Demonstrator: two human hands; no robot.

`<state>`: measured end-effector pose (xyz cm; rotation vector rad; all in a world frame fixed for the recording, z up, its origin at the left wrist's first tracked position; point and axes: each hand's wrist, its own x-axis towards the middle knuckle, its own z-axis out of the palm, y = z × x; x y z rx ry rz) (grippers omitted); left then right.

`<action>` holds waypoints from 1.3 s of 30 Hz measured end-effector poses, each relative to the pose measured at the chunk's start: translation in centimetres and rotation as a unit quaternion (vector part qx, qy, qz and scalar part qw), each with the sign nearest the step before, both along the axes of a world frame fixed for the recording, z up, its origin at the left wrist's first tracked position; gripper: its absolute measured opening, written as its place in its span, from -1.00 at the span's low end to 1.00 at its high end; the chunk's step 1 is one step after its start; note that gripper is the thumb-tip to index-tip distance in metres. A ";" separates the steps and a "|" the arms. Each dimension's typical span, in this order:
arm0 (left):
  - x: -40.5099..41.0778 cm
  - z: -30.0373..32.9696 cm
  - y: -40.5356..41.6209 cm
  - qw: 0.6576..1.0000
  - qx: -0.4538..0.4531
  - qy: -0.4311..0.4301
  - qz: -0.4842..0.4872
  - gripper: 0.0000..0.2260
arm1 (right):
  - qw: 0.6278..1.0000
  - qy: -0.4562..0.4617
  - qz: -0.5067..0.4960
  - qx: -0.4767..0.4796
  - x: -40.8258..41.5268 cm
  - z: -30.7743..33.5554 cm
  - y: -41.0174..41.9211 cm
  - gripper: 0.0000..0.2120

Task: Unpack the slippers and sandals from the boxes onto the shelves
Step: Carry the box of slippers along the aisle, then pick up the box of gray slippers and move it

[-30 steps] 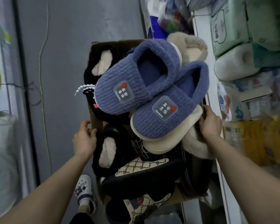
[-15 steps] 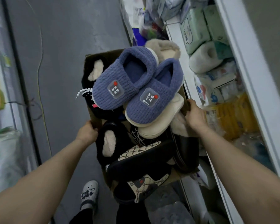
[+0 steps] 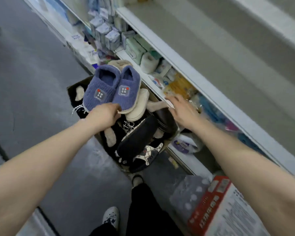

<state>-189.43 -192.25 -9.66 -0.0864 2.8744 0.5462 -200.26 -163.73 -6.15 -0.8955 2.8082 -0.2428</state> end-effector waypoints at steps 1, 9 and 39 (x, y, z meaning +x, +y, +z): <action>0.5 2.0 1.1 0.999 -0.006 0.028 -0.038 -0.74 | 1.000 0.016 0.000 0.008 2.0 1.8 1.1 -0.58; 4.4 14.8 12.8 0.921 -0.051 0.216 -0.320 -0.73 | 0.992 0.115 -0.035 0.043 16.7 13.5 12.0 -0.59; 41.0 23.6 87.8 0.545 0.108 0.313 -0.770 -0.62 | 0.796 0.199 -0.543 0.175 78.7 20.2 68.5 -0.58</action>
